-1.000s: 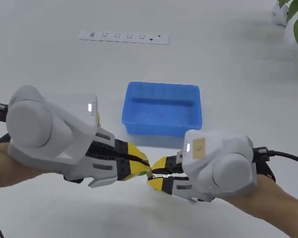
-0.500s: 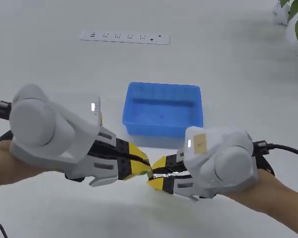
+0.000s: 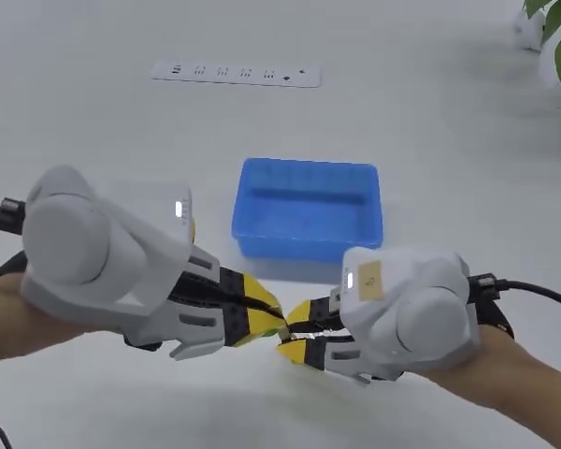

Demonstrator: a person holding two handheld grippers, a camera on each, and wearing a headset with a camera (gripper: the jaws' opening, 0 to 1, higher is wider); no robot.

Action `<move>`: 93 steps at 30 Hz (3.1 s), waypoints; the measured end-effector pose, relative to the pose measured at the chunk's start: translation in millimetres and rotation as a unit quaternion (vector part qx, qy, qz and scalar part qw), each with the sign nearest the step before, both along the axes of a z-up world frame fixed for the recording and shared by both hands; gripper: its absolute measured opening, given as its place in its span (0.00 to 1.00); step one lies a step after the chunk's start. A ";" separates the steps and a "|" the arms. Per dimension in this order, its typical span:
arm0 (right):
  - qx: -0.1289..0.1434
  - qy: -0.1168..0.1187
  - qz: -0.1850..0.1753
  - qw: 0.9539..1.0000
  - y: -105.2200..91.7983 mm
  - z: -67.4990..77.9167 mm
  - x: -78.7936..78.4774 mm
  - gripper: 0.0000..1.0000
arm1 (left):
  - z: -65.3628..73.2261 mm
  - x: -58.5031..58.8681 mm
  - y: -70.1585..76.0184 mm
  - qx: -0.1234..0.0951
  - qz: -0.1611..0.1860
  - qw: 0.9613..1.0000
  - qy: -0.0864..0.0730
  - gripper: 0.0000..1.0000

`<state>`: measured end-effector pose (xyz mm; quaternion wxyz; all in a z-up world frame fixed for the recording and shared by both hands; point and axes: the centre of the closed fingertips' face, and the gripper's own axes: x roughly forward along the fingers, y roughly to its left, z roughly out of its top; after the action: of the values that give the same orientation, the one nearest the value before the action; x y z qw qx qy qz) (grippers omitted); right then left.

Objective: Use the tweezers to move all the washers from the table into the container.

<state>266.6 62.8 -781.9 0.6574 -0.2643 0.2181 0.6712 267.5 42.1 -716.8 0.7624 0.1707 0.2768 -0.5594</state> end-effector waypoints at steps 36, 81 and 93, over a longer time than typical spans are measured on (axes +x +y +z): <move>0.053 -0.080 -0.032 0.995 -2.4 89.2 64.8 0.10 | 87.0 56.9 -1.2 -0.030 0.003 0.996 -0.081 0.07; 0.011 -0.022 -0.046 0.999 6.5 2.3 153.0 0.10 | -6.6 152.1 2.2 0.007 0.009 0.999 -0.036 0.08; 0.029 -0.026 -0.049 0.998 3.9 18.1 152.5 0.12 | 12.7 147.2 -0.4 -0.006 0.007 0.999 -0.050 0.07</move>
<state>419.1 66.8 -763.8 0.7025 -0.2517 0.1942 0.6367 414.8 41.8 -704.2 0.7801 0.1914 0.2363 -0.5468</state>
